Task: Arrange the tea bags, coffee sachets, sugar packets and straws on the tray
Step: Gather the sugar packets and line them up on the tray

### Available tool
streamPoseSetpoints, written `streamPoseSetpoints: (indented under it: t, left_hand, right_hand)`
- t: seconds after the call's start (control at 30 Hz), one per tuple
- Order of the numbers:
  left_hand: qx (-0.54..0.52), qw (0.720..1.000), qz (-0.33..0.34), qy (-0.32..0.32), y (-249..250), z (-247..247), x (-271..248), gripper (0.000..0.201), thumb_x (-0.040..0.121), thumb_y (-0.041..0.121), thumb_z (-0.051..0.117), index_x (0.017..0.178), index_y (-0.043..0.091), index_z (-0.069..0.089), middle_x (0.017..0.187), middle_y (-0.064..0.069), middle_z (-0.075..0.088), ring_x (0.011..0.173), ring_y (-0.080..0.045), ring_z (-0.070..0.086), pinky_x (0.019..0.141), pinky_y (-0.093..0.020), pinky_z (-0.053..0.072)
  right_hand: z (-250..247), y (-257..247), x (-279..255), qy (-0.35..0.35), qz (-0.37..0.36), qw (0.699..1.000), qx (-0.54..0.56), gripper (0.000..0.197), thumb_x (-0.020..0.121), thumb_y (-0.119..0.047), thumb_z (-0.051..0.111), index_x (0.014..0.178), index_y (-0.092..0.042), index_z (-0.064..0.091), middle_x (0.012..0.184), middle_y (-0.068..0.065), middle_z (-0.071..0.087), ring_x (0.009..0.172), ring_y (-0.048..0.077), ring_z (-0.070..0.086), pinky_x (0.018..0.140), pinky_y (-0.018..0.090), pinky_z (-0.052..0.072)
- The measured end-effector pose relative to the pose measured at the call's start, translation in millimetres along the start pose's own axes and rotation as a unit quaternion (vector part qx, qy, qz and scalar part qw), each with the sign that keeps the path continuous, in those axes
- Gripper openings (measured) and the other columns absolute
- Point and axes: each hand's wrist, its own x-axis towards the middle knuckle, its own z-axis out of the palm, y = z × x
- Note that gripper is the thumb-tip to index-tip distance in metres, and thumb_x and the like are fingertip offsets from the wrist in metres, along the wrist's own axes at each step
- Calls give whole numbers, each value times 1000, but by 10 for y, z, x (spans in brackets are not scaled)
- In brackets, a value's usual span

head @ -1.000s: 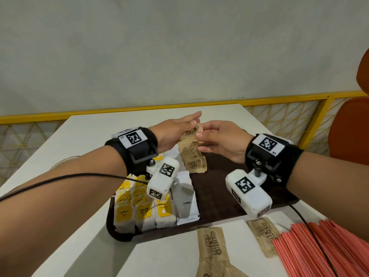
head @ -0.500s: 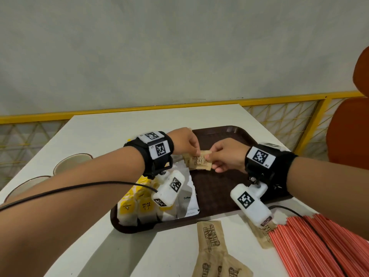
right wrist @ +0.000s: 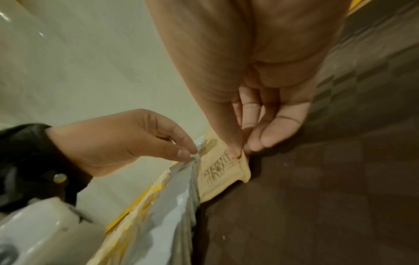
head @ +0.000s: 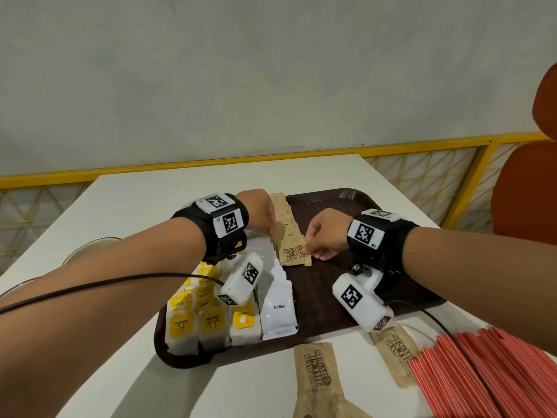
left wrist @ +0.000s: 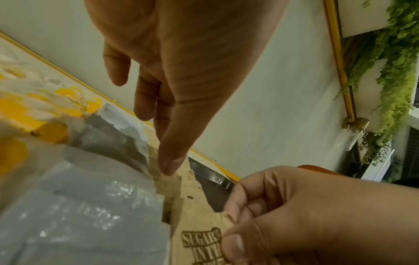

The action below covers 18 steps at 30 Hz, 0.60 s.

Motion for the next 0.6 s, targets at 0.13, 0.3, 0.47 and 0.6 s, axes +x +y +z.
streamPoseSetpoints:
  t: [0.13, 0.3, 0.47, 0.6]
  left_hand:
    - [-1, 1000, 3, -1, -31, 3, 26, 10, 83, 16, 70, 90, 12, 76, 95, 1, 72, 88, -13, 63, 77, -23, 47]
    - [-1, 1000, 3, -4, -52, 16, 70, 8, 79, 20, 74, 86, 16, 75, 92, 1, 72, 88, -13, 64, 82, -27, 50]
    - [-1, 1000, -7, 6, -78, -2, 81, 2, 81, 20, 72, 81, 19, 74, 92, 2, 72, 89, -13, 64, 83, -28, 52]
    - [-10, 1000, -7, -1, -58, 25, 89, 7, 80, 21, 73, 86, 17, 75, 94, 2, 72, 91, -13, 64, 86, -29, 52]
  right_hand:
    - [-30, -26, 34, -3, -4, 1000, 1, 20, 78, 2, 73, 70, -6, 57, 59, 9, 62, 48, 11, 59, 52, 23, 55]
    - [1, -52, 71, -17, 7, 1000, -2, 20, 76, -2, 77, 72, -5, 58, 63, 12, 64, 50, 14, 60, 54, 24, 55]
    - [-87, -53, 34, 17, -4, 998, -53, 24, 78, -14, 78, 73, -9, 55, 68, 7, 64, 58, 13, 61, 56, 23, 55]
    - [-101, -43, -13, 36, -87, 991, -100, 24, 73, -11, 81, 71, -12, 57, 67, 4, 62, 59, 12, 58, 62, 25, 55]
